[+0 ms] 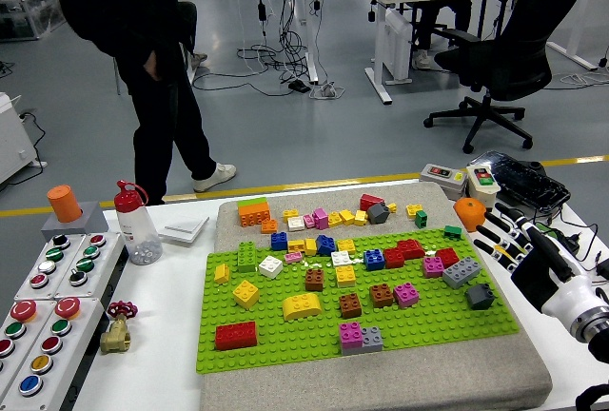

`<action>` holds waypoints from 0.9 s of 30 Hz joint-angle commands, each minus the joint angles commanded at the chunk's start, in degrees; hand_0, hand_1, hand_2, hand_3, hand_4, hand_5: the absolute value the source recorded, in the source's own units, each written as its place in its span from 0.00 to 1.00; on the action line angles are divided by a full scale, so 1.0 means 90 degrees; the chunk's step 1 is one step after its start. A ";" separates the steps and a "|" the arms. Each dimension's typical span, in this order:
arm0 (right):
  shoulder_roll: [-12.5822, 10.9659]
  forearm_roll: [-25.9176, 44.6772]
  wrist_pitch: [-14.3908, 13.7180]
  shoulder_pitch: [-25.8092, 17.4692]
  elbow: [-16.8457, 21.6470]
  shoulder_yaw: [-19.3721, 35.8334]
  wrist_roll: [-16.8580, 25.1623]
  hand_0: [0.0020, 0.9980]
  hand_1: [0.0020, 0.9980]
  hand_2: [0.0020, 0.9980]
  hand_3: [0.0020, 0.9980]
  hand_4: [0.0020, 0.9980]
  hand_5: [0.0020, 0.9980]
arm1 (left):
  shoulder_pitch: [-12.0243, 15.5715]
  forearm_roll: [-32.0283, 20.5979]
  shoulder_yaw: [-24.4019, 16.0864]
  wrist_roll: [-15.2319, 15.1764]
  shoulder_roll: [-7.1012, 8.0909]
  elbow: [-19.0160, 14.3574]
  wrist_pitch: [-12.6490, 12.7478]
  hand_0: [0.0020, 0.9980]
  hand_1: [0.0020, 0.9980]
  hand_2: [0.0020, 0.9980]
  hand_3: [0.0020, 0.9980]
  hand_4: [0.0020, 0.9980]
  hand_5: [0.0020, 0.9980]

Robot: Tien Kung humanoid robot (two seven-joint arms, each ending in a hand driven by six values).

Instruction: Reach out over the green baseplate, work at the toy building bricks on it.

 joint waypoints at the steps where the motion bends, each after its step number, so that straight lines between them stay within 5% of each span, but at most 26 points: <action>1: -0.0003 0.0001 -0.0001 0.0002 0.0000 0.0000 -0.0002 0.80 0.76 0.78 0.75 0.52 0.40 | -0.0003 -0.0003 0.0000 -0.0003 -0.0001 0.0001 0.0001 0.64 0.60 0.62 0.48 0.35 0.99; 27: -0.0049 0.0016 -0.0081 0.0072 0.0008 0.0024 -0.0035 0.79 0.75 0.77 0.74 0.52 0.40 | -0.0080 -0.0150 0.0056 -0.0077 -0.0002 0.0026 0.0017 0.64 0.60 0.62 0.48 0.35 1.00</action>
